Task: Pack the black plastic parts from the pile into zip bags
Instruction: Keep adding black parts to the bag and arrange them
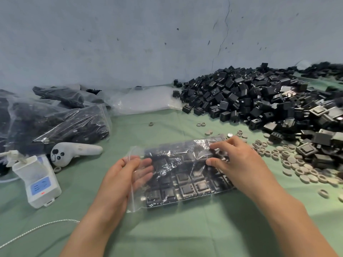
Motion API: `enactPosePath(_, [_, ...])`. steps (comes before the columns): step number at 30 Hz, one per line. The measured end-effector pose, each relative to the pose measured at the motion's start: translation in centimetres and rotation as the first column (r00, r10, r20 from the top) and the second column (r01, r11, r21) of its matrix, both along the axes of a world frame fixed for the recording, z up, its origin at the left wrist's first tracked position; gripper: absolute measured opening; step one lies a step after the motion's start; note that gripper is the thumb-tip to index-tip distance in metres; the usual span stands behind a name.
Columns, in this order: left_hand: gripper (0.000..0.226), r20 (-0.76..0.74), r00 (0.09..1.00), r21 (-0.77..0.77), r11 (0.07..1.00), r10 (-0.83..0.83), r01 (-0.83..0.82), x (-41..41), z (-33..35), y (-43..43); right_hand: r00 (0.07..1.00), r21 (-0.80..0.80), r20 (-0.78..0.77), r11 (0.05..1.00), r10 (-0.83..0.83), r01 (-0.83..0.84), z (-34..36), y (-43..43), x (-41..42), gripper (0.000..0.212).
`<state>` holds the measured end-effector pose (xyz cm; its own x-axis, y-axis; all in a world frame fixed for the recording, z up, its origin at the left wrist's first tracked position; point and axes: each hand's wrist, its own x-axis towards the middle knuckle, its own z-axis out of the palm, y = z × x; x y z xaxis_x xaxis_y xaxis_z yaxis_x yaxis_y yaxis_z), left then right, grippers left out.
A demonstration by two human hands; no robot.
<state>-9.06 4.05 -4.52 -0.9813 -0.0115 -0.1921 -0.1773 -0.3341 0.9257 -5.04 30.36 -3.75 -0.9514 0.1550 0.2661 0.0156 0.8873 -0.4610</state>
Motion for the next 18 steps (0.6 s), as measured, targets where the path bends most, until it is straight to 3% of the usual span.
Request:
enactPosePath(6, [0.006, -0.024, 1.0, 0.125, 0.992, 0.0, 0.003, 0.3, 0.2, 0.2, 0.999, 0.064, -0.006, 0.997, -0.034, 0.034, -0.3, -0.6, 0.3, 0.044])
enactPosePath(14, [0.011, -0.029, 0.997, 0.035, 0.997, 0.071, -0.07, 0.4, 0.1, 0.3, 0.998, 0.035, -0.056, 0.999, -0.021, 0.022, -0.8, -1.1, 0.3, 0.035])
enactPosePath(18, [0.009, -0.031, 0.998, 0.009, 0.998, 0.057, -0.057, 0.7, 0.1, 0.4, 1.0, 0.111, 0.021, 0.994, -0.009, 0.007, -1.1, -1.1, 0.3, 0.05])
